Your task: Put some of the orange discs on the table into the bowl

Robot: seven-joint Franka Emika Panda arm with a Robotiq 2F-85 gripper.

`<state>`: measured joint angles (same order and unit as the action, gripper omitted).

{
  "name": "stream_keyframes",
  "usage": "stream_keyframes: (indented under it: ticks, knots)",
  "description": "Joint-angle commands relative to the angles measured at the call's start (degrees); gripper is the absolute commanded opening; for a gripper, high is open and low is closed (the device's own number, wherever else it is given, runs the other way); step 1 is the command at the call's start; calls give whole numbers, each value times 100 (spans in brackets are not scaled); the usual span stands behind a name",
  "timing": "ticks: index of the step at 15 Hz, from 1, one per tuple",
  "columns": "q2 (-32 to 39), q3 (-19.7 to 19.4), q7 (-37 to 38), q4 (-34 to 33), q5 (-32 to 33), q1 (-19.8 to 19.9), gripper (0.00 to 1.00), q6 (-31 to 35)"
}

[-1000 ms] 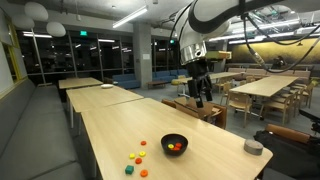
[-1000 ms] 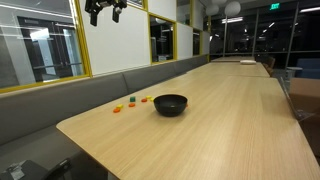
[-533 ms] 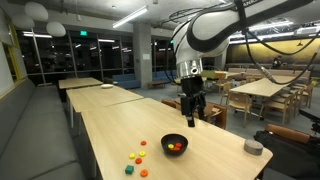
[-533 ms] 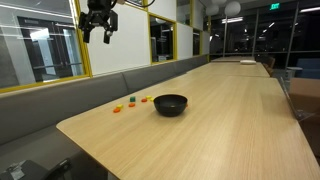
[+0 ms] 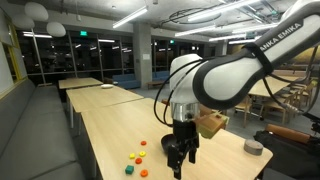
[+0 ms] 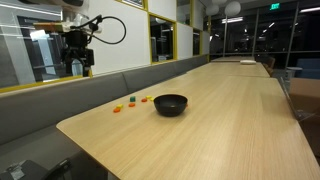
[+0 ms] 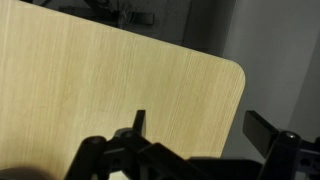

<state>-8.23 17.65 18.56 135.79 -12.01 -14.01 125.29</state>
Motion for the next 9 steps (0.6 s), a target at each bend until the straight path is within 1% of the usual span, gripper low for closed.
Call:
stream_keyframes:
  ticks: [1,3,5,9]
  knots:
    - [445,298,750,93,111,-244,100,873]
    - [756,371,1171,25,278,-322,100,1308]
    - [1093,352,1566,-62,584,-375,100,1731]
    - [1821,68,2417,-261,1618,-505,100,2289]
